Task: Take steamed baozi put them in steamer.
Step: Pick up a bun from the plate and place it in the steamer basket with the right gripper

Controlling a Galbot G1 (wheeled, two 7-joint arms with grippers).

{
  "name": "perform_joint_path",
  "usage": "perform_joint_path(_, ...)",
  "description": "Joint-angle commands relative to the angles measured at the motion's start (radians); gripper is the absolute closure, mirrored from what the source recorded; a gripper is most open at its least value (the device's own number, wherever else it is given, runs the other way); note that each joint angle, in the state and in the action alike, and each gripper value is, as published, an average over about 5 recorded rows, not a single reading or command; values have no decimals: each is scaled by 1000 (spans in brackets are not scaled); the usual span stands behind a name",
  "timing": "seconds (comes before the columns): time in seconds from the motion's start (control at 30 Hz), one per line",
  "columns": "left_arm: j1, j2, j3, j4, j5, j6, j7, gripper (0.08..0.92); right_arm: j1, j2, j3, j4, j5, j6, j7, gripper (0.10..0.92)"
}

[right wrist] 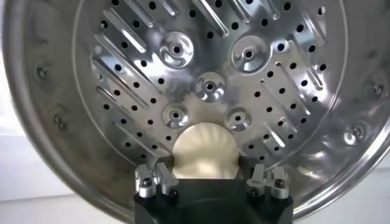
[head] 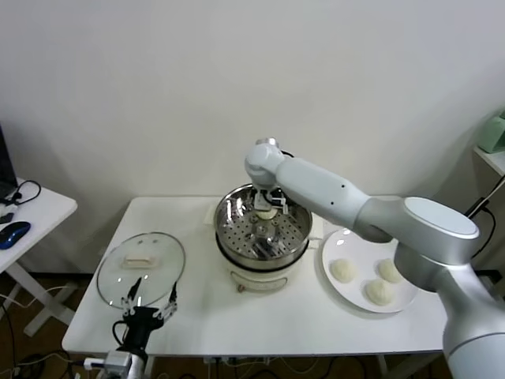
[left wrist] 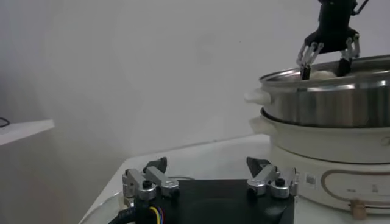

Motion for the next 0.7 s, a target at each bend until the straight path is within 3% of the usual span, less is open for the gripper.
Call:
perform_joint_path(0.03,-2,-3,0,5,2,2,-3,177,-7,11,2,-25,2,4,6,295)
perform_joint_path(0.17,-1,-4,-1,4,2,3,-4,177,-5,11,2,-31,18,7,8,225)
perform_joint_path(0.4,-3,-5,-1,6,3,4,-7,177,41,-12,1,9,83,13,-24,203)
perform_joint_path(0.7,-11,-3,5,-2,-14,0,-4,177,247,-199,-83,217,435,-76,-124,203)
